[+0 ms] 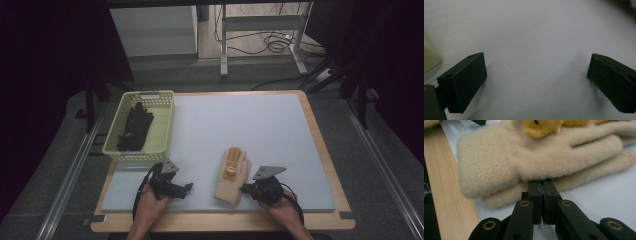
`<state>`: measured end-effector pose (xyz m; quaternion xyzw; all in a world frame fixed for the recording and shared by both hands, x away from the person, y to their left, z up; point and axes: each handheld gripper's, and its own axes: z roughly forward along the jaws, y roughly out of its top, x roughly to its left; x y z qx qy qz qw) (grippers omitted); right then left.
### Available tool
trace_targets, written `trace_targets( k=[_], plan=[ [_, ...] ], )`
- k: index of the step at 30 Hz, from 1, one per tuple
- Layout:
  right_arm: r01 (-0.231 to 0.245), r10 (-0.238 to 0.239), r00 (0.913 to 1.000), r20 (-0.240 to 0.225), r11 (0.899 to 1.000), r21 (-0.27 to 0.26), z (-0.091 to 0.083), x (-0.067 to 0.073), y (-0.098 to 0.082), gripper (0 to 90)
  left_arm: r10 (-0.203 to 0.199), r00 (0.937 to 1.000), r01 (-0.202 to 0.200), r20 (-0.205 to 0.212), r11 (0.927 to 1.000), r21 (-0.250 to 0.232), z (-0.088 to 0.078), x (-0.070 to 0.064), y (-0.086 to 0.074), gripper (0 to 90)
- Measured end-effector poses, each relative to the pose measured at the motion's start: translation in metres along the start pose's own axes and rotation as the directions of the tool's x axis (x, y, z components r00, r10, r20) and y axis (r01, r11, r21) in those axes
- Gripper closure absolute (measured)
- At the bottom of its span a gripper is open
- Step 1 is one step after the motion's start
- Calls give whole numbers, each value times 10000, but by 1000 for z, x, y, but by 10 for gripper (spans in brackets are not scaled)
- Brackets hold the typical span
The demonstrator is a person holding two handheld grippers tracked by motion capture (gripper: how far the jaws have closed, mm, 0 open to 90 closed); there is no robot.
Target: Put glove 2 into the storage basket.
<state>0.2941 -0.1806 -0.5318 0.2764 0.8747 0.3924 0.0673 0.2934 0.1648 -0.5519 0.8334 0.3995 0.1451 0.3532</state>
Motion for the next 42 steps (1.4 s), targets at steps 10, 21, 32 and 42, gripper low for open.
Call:
trace_targets(
  k=[10, 21, 32, 42],
  plan=[
    [196, -194, 9997, 125, 9997, -117, 25, 12, 18, 851, 3, 10000, -3, -2, 10000, 35, 0, 0, 0, 26],
    [523, -520, 9983, 267, 9986, -113, 38, 18, 30, 796, -17, 10000, 17, 3, 10000, 40, 0, 0, 0, 26],
    [480, -428, 9929, 1105, 9978, -448, -2, -6, 23, 565, -13, 10000, 13, 18, 10000, 74, 0, 0, 0, 25],
    [-352, 510, 9772, 2063, 9962, -792, -32, -41, 10, 411, -10, 10000, 9, 18, 10000, 81, 0, 0, 0, 24]
  ],
)
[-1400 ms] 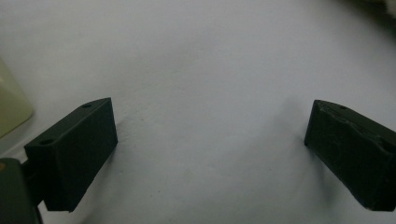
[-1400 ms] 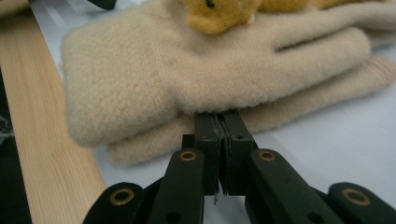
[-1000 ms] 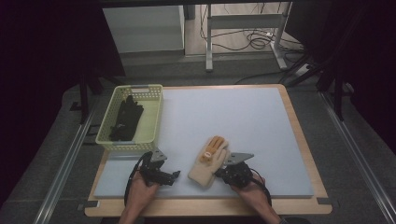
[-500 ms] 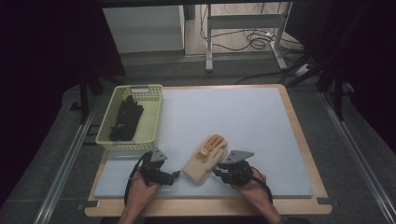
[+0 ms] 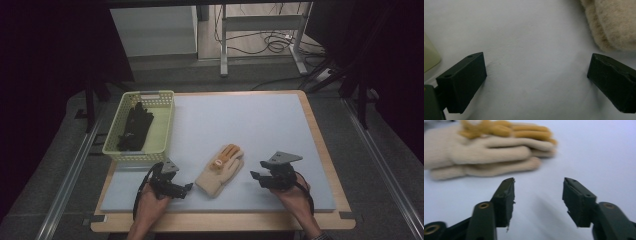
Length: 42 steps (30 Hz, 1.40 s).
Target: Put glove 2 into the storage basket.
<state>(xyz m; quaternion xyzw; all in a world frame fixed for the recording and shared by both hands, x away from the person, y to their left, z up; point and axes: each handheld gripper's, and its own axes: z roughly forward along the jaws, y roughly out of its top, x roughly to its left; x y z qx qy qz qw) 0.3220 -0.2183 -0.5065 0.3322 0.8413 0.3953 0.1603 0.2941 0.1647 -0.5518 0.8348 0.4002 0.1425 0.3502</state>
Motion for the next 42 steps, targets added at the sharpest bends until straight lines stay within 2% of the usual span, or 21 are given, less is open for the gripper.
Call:
trace_targets(
  k=[3, 7, 18, 24, 26, 29, 42],
  plan=[
    [-372, 374, 9983, 444, 9993, -47, -6, -15, -6, 354, 2, 10000, -2, -1, 10000, 2, 0, 0, 0, 24],
    [-705, 711, 9943, 791, 9975, -105, -12, -29, -14, 299, 6, 10000, -6, -1, 10000, 2, 0, 0, 0, 24],
    [-1216, 1189, 9813, 1514, 9925, 90, -17, -52, -36, 222, 17, 10000, -17, -7, 10000, 3, 0, 0, 0, 24],
    [-1339, 1268, 9777, 1673, 9905, 322, -17, -58, -42, 201, 16, 10000, -16, -5, 10000, 6, 0, 0, 0, 24],
    [-1272, 1201, 9776, 1731, 9914, 306, -16, -57, -43, 195, 13, 10000, -13, -3, 10000, 6, 0, 0, 0, 24],
    [-1053, 929, 9787, 1831, 9927, 590, -14, -55, -42, 176, 7, 10000, -7, 3, 10000, 8, 0, 0, 0, 24],
    [-1067, 939, 9764, 1945, 9927, 564, -13, -55, -43, 157, 56, 10000, -56, 28, 10000, 31, -1, 0, 0, 28]
  ],
)
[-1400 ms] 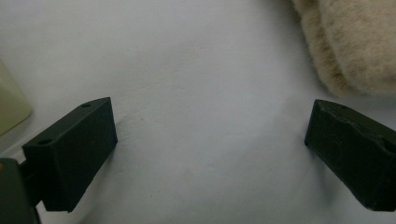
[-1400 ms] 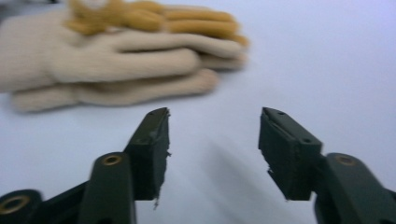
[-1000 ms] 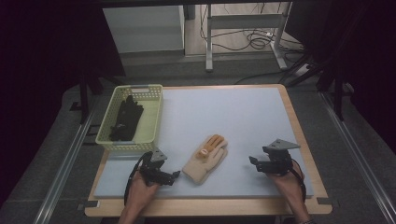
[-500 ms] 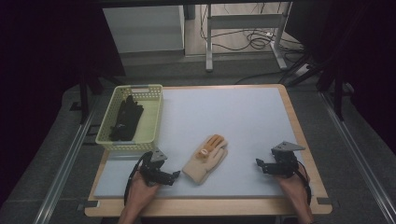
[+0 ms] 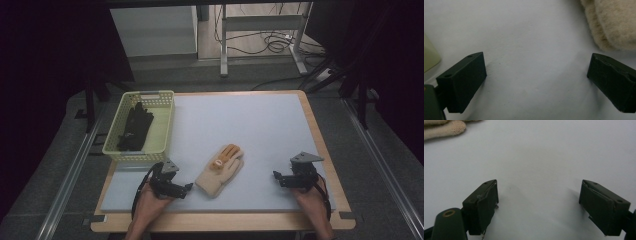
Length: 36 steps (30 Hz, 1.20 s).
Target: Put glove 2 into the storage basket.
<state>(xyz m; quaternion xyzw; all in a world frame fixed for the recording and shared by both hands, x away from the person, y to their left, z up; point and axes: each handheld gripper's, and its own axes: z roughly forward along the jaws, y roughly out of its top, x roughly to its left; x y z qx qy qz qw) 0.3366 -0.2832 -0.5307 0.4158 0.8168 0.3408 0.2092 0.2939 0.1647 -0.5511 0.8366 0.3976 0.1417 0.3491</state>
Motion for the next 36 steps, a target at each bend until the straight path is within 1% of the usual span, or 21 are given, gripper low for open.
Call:
trace_targets(
  k=[3, 5, 9, 12, 14, 16, 17, 19, 22, 23, 24, 28, 32, 36],
  plan=[
    [8, -8, 10000, 5, 10000, -7, 0, 0, 0, 157, 38, 9999, -40, 97, 9999, 135, -3, 0, 1, 46],
    [5, -5, 10000, 3, 10000, -8, 0, 0, 0, 158, 94, 9997, -99, 241, 9998, 194, -5, -2, 3, 40],
    [5, -5, 10000, 0, 10000, -9, 0, 0, 0, 158, -26, 9981, 18, 614, 9999, 136, -12, -5, 8, 32],
    [9, -9, 10000, 3, 10000, -9, 0, 0, 0, 158, -48, 9971, 44, 758, 10000, 57, -18, -6, 15, 26],
    [11, -11, 10000, 2, 10000, -10, 0, 0, 0, 158, -96, 9950, 99, 990, 9999, -18, -22, -8, 22, 24],
    [9, -9, 10000, 1, 10000, -7, 0, 0, 0, 158, -32, 9941, 39, 1086, 10000, -63, -25, -11, 29, 20],
    [9, -8, 10000, 1, 10000, -8, 0, 0, 0, 158, -32, 9941, 39, 1086, 10000, -63, -25, -11, 29, 20],
    [9, -9, 10000, 1, 10000, -8, 0, 0, 0, 157, 41, 9926, -42, 1215, 10000, 1, -25, -18, 41, 16],
    [9, -9, 10000, 1, 10000, -11, 0, 0, 0, 158, 242, 9908, -275, 1332, 9994, 229, -18, -28, 55, 9],
    [11, -11, 10000, 1, 10000, -13, 0, 0, 0, 158, 242, 9908, -275, 1332, 9994, 229, -18, -28, 55, 7],
    [10, -10, 10000, -1, 10000, -13, 0, 0, 0, 158, 279, 9901, -330, 1375, 9988, 355, -11, -34, 63, 5],
    [13, -13, 10000, -4, 10000, -13, 0, 0, 0, 158, 396, 9876, -493, 1522, 9969, 606, 6, -45, 75, 0],
    [19, -19, 10000, -9, 10000, -15, 0, 0, 0, 157, 494, 9870, -640, 1530, 9937, 917, 26, -55, 83, 0],
    [16, -16, 10000, -18, 10000, -16, 0, 0, 0, 158, 672, 9867, -868, 1482, 9877, 1300, 45, -65, 87, 0]
  ],
)
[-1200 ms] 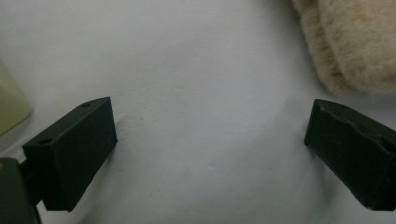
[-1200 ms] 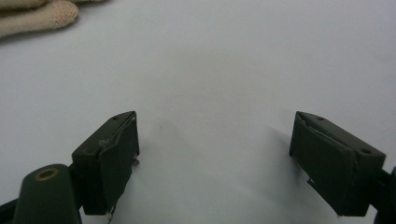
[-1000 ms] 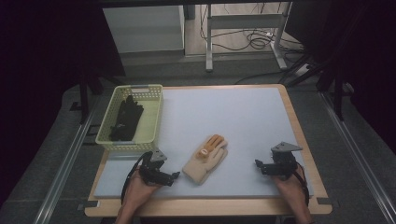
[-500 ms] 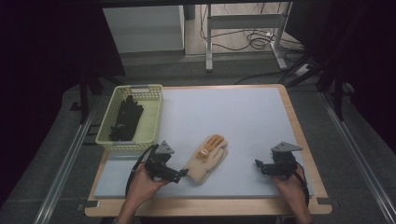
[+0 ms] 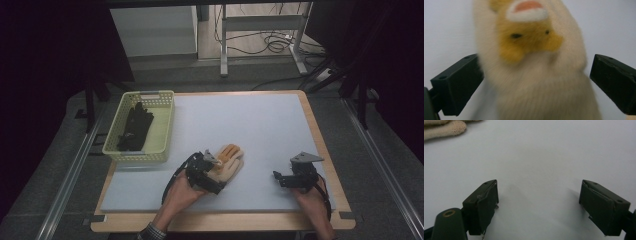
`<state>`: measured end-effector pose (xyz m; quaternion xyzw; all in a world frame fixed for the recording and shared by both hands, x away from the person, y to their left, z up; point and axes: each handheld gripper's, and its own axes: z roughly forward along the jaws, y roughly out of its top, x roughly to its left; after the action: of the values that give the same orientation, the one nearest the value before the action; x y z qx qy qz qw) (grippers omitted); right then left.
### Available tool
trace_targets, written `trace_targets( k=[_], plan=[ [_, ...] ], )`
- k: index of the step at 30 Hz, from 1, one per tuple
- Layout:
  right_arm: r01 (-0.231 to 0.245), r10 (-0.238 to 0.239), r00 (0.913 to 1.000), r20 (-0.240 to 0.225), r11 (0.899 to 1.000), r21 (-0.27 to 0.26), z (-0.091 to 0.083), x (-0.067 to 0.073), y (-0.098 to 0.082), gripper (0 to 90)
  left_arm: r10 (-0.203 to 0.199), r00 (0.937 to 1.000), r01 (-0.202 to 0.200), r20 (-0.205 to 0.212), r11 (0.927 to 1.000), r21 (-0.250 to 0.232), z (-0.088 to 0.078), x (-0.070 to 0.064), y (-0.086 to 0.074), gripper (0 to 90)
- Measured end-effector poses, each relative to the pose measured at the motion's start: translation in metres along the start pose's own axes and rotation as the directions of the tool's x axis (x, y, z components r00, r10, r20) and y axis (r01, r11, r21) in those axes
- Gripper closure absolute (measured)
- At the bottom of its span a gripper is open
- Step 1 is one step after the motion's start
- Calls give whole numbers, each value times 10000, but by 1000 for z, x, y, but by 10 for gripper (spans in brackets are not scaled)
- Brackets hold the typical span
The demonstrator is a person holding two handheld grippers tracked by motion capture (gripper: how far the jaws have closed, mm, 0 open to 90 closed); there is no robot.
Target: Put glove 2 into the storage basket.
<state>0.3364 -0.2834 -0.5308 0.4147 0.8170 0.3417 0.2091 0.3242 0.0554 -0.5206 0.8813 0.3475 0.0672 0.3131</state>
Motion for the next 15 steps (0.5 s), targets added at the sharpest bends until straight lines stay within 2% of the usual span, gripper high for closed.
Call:
trace_targets(
  k=[5, 7, 8, 11, 12, 13, 15],
  plan=[
    [-2, 2, 10000, -7, 10000, 1, 0, 0, 0, 157, 374, 9974, -340, -622, 9979, 548, 18, -12, 7, 30],
    [4, -4, 10000, -6, 10000, 0, 0, 0, 0, 158, 332, 9979, -301, -565, 9980, 547, 14, -13, 9, 113],
    [2, -2, 10000, -6, 10000, 6, 0, 0, 0, 158, 290, 9982, -260, -533, 9980, 579, 14, -13, 10, 188],
    [3, -3, 10000, -7, 10000, 6, 0, 0, 0, 158, 221, 9980, -178, -595, 9973, 717, 11, -17, 12, 254],
    [3, -3, 10000, -7, 10000, 6, 0, 0, 0, 158, 221, 9980, -178, -595, 9973, 717, 11, -17, 12, 333],
    [8, -8, 10000, -3, 10000, 5, 0, 0, 0, 158, 255, 9981, -213, -563, 9970, 745, 10, -18, 12, 333],
    [8, -8, 10000, -2, 10000, 5, 0, 0, 0, 158, 305, 9984, -268, -482, 9969, 739, 9, -20, 12, 448]
  ],
)
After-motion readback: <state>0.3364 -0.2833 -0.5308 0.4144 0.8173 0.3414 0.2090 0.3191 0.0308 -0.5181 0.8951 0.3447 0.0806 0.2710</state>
